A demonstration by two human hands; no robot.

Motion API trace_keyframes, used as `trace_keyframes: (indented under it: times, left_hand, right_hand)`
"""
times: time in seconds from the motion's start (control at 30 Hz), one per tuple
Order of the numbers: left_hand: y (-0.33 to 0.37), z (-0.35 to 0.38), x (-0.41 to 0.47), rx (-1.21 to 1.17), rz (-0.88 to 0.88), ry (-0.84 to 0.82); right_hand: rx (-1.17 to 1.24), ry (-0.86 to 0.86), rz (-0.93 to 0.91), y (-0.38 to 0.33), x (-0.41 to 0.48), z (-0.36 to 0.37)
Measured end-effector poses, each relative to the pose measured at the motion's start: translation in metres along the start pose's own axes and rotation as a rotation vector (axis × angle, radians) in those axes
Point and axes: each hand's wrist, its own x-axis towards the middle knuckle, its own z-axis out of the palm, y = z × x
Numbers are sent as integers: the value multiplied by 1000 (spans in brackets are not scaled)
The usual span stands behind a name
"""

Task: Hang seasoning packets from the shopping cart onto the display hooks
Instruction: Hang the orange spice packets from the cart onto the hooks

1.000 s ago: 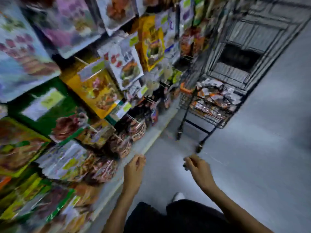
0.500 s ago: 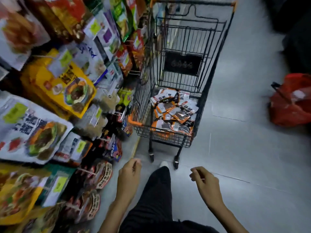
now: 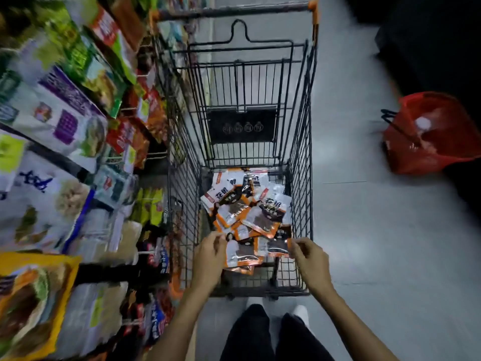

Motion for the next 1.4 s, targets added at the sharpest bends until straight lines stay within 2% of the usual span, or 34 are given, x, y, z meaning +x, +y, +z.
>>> trace_keyframes:
  times: [0.2, 0.47, 0.67, 0.9, 1.1, 1.2, 1.4]
  left_hand:
    - [-37, 55, 79, -58, -240, -122]
    - [-88, 119, 192, -56, -506, -55]
    - [-118, 156, 248, -96, -666, -19]
    - [-121, 172, 278, -149, -791, 69]
    - [-125, 174, 280, 12, -938, 90]
    - [-129, 175, 278, -25, -959, 101]
    - [-135, 168, 275, -174, -835, 209]
  right_hand:
    - [69, -53, 221, 19, 87, 58]
    - [48, -12, 498, 79, 186, 127]
    - [73, 36, 597, 113, 228, 159]
    - [15, 99, 680, 118, 241, 171]
    - [63, 114, 705, 117, 245, 171]
    - [100, 109, 723, 114, 246, 169]
    - [270, 96, 767, 108, 246, 163]
